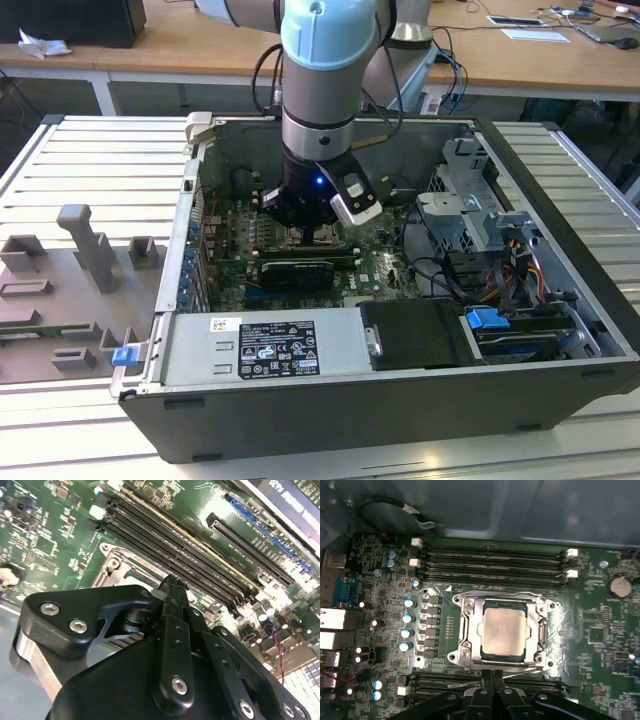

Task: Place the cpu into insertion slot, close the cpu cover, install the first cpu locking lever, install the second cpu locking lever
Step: 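Install the second cpu locking lever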

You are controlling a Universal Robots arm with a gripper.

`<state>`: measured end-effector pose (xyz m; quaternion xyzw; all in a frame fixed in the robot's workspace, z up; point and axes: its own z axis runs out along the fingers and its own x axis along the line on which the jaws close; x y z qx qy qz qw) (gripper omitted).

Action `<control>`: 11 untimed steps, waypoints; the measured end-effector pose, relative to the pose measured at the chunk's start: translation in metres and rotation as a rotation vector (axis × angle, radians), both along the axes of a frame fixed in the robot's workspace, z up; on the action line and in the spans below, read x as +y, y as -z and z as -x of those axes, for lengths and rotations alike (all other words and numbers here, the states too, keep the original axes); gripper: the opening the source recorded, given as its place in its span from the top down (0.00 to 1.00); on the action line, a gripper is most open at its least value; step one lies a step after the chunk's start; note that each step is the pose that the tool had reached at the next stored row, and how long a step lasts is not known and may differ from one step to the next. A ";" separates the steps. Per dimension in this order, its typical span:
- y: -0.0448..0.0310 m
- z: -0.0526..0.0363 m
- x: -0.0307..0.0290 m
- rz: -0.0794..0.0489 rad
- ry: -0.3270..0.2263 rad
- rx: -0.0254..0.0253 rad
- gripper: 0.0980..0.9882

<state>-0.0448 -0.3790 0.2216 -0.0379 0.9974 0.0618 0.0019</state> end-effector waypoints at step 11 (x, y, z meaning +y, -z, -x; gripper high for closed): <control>0.0118 0.0176 -0.0034 -0.042 -0.064 -0.0003 0.99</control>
